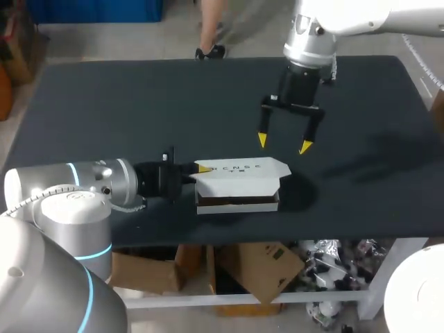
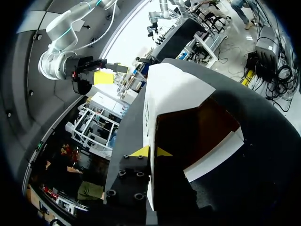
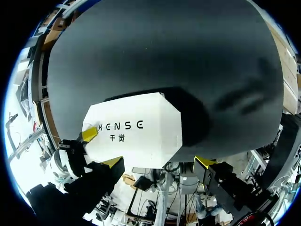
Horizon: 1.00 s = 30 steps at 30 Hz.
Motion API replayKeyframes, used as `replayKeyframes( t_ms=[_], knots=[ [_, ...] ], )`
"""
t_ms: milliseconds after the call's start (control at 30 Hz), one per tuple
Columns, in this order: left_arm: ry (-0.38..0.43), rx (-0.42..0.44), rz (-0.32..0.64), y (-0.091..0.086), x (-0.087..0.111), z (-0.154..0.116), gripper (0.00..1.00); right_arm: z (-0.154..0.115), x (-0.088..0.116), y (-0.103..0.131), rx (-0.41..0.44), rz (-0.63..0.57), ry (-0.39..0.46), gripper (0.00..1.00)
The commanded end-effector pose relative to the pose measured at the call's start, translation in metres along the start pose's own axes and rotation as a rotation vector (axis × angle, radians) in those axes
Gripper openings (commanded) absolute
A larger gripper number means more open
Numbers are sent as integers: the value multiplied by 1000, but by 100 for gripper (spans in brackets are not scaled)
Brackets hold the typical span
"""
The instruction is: Assemble the packaging by folding the flat box into shape, placing the metal phone stand inside, and closing the box properly
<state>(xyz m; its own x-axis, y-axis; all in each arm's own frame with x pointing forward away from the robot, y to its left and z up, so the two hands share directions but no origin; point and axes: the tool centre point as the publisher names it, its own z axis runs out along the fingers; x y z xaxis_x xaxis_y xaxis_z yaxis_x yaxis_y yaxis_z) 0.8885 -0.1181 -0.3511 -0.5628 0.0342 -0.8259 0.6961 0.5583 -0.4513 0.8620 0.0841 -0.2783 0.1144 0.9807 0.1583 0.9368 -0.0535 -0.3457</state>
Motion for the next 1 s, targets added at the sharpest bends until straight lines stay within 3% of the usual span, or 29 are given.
replayKeyframes(
  t_ms=[33, 133, 400, 733, 1000],
  knots=[
    [-26, 4, 7, 2, 6, 2, 0, 7, -2, 5, 13, 9, -5, 84],
    [-30, 7, 15, 1, 6, 2, 0, 9, -4, 2, 13, 21, -8, 75],
    [-37, 19, 15, -1, 4, -2, 0, 17, -8, -2, -2, 33, -3, 61],
    [-38, 30, 25, -5, 1, -5, 0, 33, -9, -5, -9, 24, 24, 62],
    [-47, 40, 42, -6, 2, -6, 0, 44, -9, -6, 8, 18, 38, 53]
  ],
)
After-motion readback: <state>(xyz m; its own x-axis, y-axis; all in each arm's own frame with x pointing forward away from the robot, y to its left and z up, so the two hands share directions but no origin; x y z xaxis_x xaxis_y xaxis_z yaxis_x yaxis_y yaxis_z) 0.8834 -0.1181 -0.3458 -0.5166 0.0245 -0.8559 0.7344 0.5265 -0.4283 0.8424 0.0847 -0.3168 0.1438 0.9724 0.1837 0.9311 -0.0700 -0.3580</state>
